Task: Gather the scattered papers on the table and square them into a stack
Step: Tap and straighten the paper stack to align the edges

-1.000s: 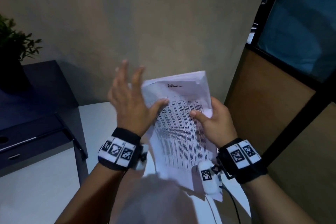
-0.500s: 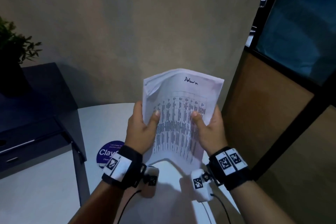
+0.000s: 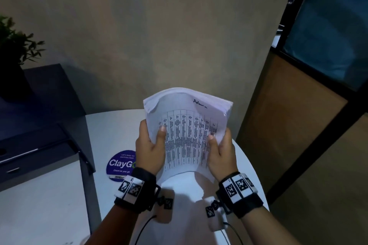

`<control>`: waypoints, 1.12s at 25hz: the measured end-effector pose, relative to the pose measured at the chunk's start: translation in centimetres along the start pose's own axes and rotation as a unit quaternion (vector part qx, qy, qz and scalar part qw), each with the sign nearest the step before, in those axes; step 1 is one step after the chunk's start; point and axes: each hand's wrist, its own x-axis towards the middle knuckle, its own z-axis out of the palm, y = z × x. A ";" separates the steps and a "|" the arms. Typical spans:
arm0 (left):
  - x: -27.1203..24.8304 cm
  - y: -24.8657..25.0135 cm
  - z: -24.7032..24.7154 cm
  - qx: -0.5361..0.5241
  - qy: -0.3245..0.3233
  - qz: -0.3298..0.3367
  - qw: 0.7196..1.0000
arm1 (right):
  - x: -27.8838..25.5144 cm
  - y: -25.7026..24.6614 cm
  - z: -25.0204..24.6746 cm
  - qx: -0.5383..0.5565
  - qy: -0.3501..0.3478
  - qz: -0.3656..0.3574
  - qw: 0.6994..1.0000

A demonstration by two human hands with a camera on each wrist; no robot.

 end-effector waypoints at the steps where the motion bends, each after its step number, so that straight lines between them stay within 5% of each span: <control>1: 0.0 -0.2 -0.2 -0.009 -0.003 -0.009 1.000 | -0.1 0.2 0.0 0.003 -0.010 0.005 1.000; 4: -0.6 -0.8 -0.9 -0.017 -0.020 -0.055 0.998 | -1.0 0.7 -0.2 -0.002 -0.043 0.043 0.998; 7: -0.6 0.6 -1.6 -0.058 -0.006 -0.013 0.998 | -0.4 -1.2 -0.7 0.011 0.003 0.019 1.000; 12: 2.2 4.3 -1.6 -0.058 0.105 0.050 0.992 | 1.1 -7.1 -1.1 0.077 0.077 -0.060 0.992; 18: 3.7 4.5 -1.1 -0.038 0.139 0.013 0.989 | 2.5 -8.1 -0.5 0.082 0.117 0.010 0.990; 28: 3.8 4.5 -1.2 -0.007 0.158 0.011 0.987 | 3.6 -8.2 -0.4 0.051 0.165 0.017 0.985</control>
